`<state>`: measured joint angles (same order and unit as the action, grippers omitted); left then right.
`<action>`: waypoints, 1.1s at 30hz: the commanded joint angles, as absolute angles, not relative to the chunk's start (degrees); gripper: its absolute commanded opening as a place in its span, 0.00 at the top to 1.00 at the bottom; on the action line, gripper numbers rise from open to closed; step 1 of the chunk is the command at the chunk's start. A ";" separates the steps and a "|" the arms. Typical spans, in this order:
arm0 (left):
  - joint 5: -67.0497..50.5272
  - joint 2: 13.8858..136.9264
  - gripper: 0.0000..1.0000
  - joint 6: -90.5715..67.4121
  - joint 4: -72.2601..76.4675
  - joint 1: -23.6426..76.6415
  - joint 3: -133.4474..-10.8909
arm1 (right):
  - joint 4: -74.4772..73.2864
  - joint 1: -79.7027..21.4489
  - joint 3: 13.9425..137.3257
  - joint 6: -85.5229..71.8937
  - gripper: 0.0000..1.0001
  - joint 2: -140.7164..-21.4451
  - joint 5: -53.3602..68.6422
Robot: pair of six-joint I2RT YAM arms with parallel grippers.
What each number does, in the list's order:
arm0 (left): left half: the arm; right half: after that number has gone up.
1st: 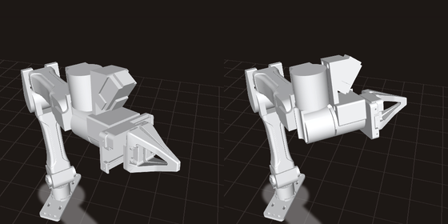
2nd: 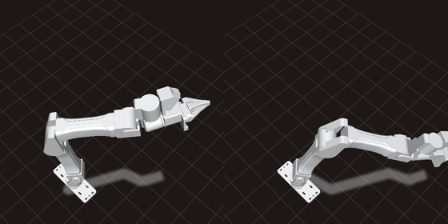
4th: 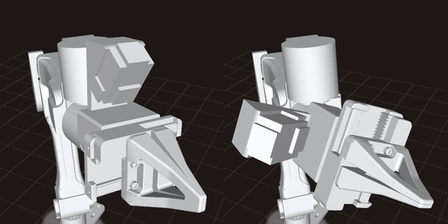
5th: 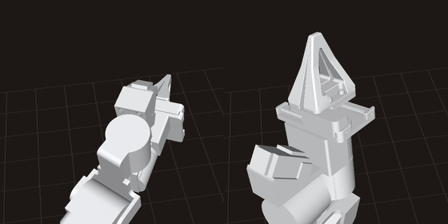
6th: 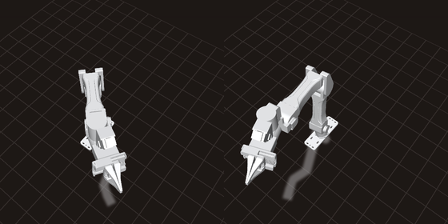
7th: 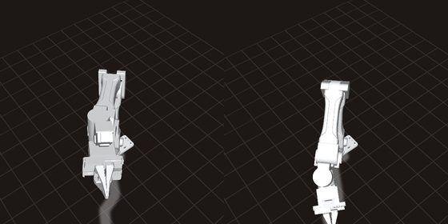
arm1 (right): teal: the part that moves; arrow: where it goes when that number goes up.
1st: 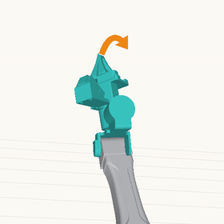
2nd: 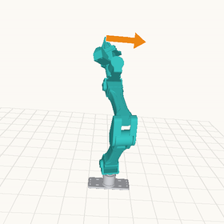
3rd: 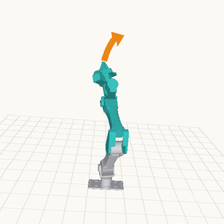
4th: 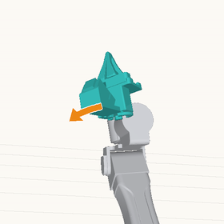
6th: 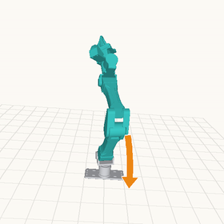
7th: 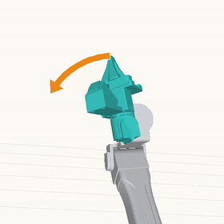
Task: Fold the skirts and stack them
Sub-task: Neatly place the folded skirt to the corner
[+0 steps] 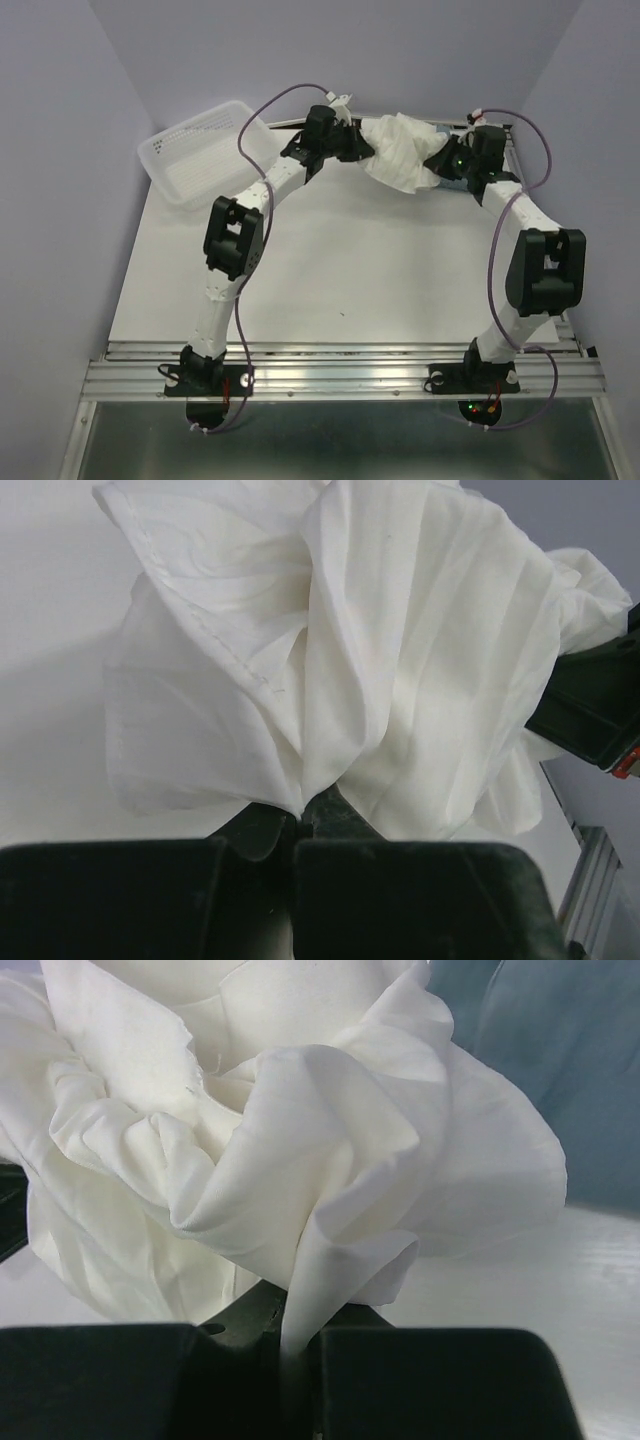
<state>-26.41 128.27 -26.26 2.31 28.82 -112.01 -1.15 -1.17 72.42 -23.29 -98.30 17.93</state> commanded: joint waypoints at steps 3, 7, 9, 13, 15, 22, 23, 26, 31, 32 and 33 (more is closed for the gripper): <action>-26.89 136.83 1.00 -24.96 13.93 31.89 -129.79 | 0.96 5.87 83.57 -19.42 0.99 -101.24 13.98; -24.88 143.67 1.00 -28.12 24.51 34.10 -136.89 | 2.11 9.40 86.83 -18.55 0.99 -103.71 12.84; -22.34 148.86 1.00 -28.47 28.27 35.59 -141.22 | 2.81 10.98 88.50 -17.76 0.99 -105.02 12.04; -17.24 154.40 0.95 -29.97 36.29 37.09 -144.48 | 3.69 12.56 89.56 -17.31 0.99 -107.39 10.37; -13.98 156.96 0.91 -31.20 39.70 37.44 -146.24 | 5.44 13.18 88.69 -16.88 0.99 -108.45 9.41; -4.86 165.93 0.60 -29.18 46.66 37.62 -150.56 | 8.17 13.18 89.12 -16.00 0.99 -115.57 6.60; -3.53 166.55 0.50 -29.44 46.93 37.53 -150.64 | 8.52 13.18 89.12 -15.91 0.99 -116.45 6.42; -0.63 168.75 0.22 -32.69 47.73 36.83 -150.73 | 9.32 13.18 90.70 -17.04 0.99 -120.84 5.63; -3.42 166.83 0.02 -32.45 48.51 36.04 -147.06 | 10.02 13.18 93.34 -17.75 0.99 -126.29 5.97; -4.12 165.34 0.01 -32.52 49.30 35.86 -144.52 | 9.93 13.18 93.86 -17.49 0.99 -126.56 6.50; -4.39 163.67 0.01 -32.95 52.00 35.77 -141.71 | 9.76 13.18 93.95 -17.06 0.99 -126.65 7.03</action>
